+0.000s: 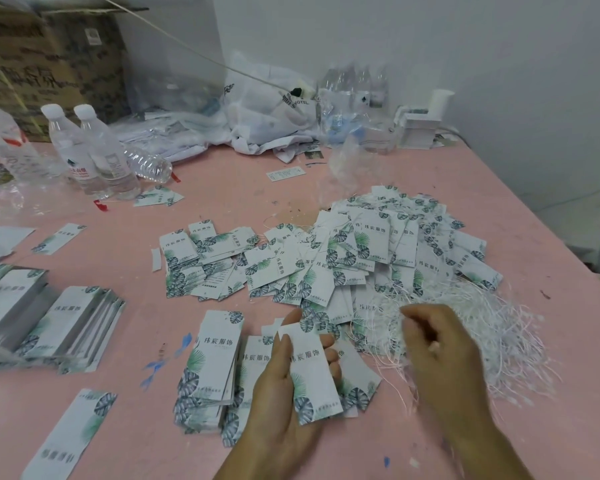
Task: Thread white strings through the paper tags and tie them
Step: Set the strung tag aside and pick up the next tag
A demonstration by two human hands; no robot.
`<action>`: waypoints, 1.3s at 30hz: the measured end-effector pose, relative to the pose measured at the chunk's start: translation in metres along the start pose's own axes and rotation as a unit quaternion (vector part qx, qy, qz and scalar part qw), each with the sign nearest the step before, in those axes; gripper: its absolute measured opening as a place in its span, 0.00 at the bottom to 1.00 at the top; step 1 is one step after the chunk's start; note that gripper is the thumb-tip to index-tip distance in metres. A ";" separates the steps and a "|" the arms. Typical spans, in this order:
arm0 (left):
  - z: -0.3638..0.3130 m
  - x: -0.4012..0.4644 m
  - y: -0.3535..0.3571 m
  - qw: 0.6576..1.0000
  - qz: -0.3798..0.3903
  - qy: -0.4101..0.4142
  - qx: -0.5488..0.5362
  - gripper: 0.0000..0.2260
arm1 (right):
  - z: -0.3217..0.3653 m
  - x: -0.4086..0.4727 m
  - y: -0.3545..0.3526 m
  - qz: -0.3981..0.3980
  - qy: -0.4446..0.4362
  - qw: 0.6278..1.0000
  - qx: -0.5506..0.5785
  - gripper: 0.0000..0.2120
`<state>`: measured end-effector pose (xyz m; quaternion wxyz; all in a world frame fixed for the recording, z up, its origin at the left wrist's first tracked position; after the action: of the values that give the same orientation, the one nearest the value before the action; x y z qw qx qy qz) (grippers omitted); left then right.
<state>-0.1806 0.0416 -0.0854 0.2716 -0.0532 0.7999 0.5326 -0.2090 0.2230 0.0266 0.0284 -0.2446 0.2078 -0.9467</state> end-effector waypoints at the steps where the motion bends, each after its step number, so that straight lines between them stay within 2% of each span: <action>1: 0.013 -0.012 0.013 0.998 0.053 0.000 -0.020 0.15 | -0.020 0.002 -0.014 -0.010 0.051 0.998 -0.033 0.11; 2: 0.021 -0.018 0.019 0.995 0.077 0.023 -0.050 0.15 | -0.035 0.005 -0.024 0.003 0.092 0.994 -0.059 0.11; 4: 0.017 -0.018 0.017 0.996 0.061 0.017 -0.061 0.14 | -0.056 0.004 -0.030 0.103 0.130 0.978 -0.129 0.10; 7: 0.023 -0.021 0.021 0.995 0.065 0.004 -0.077 0.14 | -0.063 -0.010 -0.016 0.241 0.172 0.944 -0.147 0.07; 9: 0.022 -0.019 0.018 0.996 0.054 0.005 -0.076 0.14 | -0.064 -0.014 -0.011 0.289 0.178 0.923 -0.179 0.03; 11: 0.025 -0.020 0.021 0.996 0.056 0.007 -0.065 0.14 | -0.065 -0.017 -0.006 0.325 0.170 0.904 -0.220 0.03; 14: 0.027 -0.018 0.022 0.997 0.065 0.003 -0.048 0.12 | -0.068 -0.018 0.001 0.349 0.159 0.886 -0.260 0.02; 17: 0.029 -0.017 0.023 0.997 0.071 0.001 -0.027 0.09 | -0.073 -0.018 0.000 0.336 0.158 0.896 -0.246 0.03; 19: 0.029 -0.017 0.024 0.998 0.068 0.005 -0.005 0.09 | -0.068 -0.013 -0.007 0.287 0.158 0.921 -0.211 0.04; 23: 0.030 -0.020 0.027 0.995 0.084 0.013 0.042 0.12 | -0.042 0.003 -0.015 0.171 0.146 0.974 -0.020 0.12; 26: 0.034 -0.022 0.034 0.991 0.103 -0.002 0.086 0.12 | -0.016 0.016 -0.008 0.105 0.137 0.973 0.151 0.11; 28: 0.036 -0.022 0.038 0.986 0.112 -0.007 0.125 0.12 | -0.002 0.019 0.005 0.091 0.131 0.964 0.211 0.09; 31: 0.038 -0.021 0.039 0.974 0.110 0.002 0.197 0.14 | 0.011 0.011 0.031 0.101 0.128 0.957 0.241 0.10; 35: 0.035 -0.019 0.036 0.970 0.089 0.015 0.225 0.15 | 0.007 -0.009 0.048 0.090 0.156 0.942 0.283 0.08; 37: 0.032 -0.017 0.030 0.970 0.062 0.021 0.233 0.15 | 0.008 -0.013 0.050 0.096 0.135 0.948 0.272 0.08; 39: 0.031 -0.017 0.027 0.968 0.047 0.028 0.246 0.14 | 0.008 -0.015 0.049 0.101 0.107 0.961 0.234 0.12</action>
<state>-0.1649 0.0768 -0.0639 0.2284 0.0373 0.9152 0.3300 -0.1941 0.1780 0.0058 0.1585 -0.1064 0.0058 -0.9816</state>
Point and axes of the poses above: each hand's wrist, its own x-axis towards the middle knuckle, its own y-axis out of the palm, z = x × y, the point moved 9 cm from there along x, towards the middle knuckle, and after that the axes turned 10 degrees about -y, right-handed, at the moved point
